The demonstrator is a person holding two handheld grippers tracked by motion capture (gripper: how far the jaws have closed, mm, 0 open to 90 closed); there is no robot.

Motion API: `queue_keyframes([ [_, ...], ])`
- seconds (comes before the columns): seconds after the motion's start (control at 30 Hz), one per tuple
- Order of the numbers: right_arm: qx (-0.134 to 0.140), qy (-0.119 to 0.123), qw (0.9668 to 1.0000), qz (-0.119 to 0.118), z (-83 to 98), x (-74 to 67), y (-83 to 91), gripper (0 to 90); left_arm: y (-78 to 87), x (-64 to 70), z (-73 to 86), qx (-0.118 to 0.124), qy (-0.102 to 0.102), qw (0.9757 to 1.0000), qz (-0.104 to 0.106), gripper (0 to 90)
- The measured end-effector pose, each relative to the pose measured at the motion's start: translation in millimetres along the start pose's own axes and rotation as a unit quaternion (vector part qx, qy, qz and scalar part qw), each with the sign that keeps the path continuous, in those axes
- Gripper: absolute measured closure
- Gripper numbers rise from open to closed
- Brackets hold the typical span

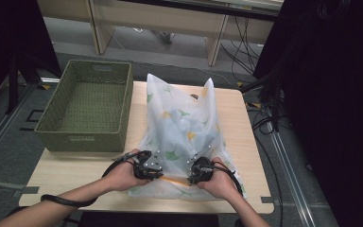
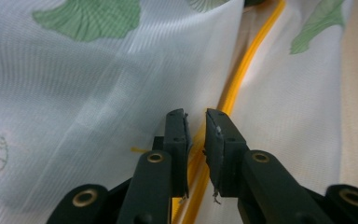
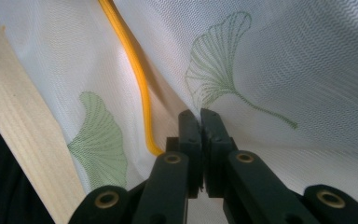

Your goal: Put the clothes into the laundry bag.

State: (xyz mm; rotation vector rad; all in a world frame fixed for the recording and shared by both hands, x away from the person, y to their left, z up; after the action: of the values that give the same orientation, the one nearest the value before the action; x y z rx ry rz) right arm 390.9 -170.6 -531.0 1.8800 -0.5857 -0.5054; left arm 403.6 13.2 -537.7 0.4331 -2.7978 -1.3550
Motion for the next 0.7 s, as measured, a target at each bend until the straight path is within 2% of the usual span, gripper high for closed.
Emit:
queue_keyframes([
  [0.13,0.011,-0.003,0.9999,-0.003,-1.0,0.5,2.1,87.8,0.5,0.4,1.0,0.001,0.000,1.0000,0.000,77.9],
  [0.3,0.021,-0.010,0.9997,0.001,-0.8,0.8,7.6,82.0,8.9,-3.0,-1.1,0.014,0.004,0.9999,-0.009,76.9],
  [0.33,0.022,-0.019,0.9996,0.002,-0.6,-0.6,10.0,80.9,11.2,-3.9,-1.0,0.016,0.006,0.9998,-0.011,76.6],
  [0.37,0.027,-0.017,0.9995,0.003,-1.4,0.0,12.1,79.7,13.0,-4.8,-0.9,0.018,0.006,0.9997,-0.013,76.3],
  [0.4,0.034,-0.005,0.9994,0.006,-2.4,2.2,13.4,78.3,16.0,-6.0,-0.7,0.021,0.009,0.9996,-0.016,76.0],
  [0.53,0.056,-0.013,0.9982,0.015,-5.6,7.0,25.3,75.2,25.6,-11.0,0.5,0.033,0.017,0.9990,-0.027,74.5],
  [0.57,0.063,-0.020,0.9976,0.020,-6.0,9.5,29.8,74.4,28.0,-12.4,1.2,0.035,0.019,0.9987,-0.031,74.2],
  [0.6,0.072,-0.017,0.9969,0.025,-6.6,12.8,33.2,74.1,29.7,-13.2,1.8,0.036,0.021,0.9986,-0.033,73.8],
  [0.63,0.071,-0.042,0.9962,0.027,-5.2,11.8,36.3,73.6,32.4,-14.7,2.7,0.039,0.024,0.9983,-0.036,73.6],
  [0.67,0.086,-0.009,0.9957,0.034,-6.4,20.5,38.9,73.1,34.7,-16.1,3.7,0.039,0.023,0.9983,-0.038,73.3],
  [0.7,0.085,-0.031,0.9952,0.038,-4.3,21.1,41.9,72.6,36.6,-17.3,4.2,0.042,0.027,0.9979,-0.041,73.1],
])
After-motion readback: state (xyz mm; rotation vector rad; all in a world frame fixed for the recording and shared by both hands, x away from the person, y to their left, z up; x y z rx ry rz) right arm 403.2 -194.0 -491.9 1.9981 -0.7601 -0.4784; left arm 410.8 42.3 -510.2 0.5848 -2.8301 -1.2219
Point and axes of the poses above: each handheld gripper's, and its own axes: y roughly backward along the jaws, z roughly out of its underside, x roughly to its right, the point moved 6 cm from there along -y, roughly forward along the jaws, and after that the axes turned 1 degree about -x, right-handed, at the moved point
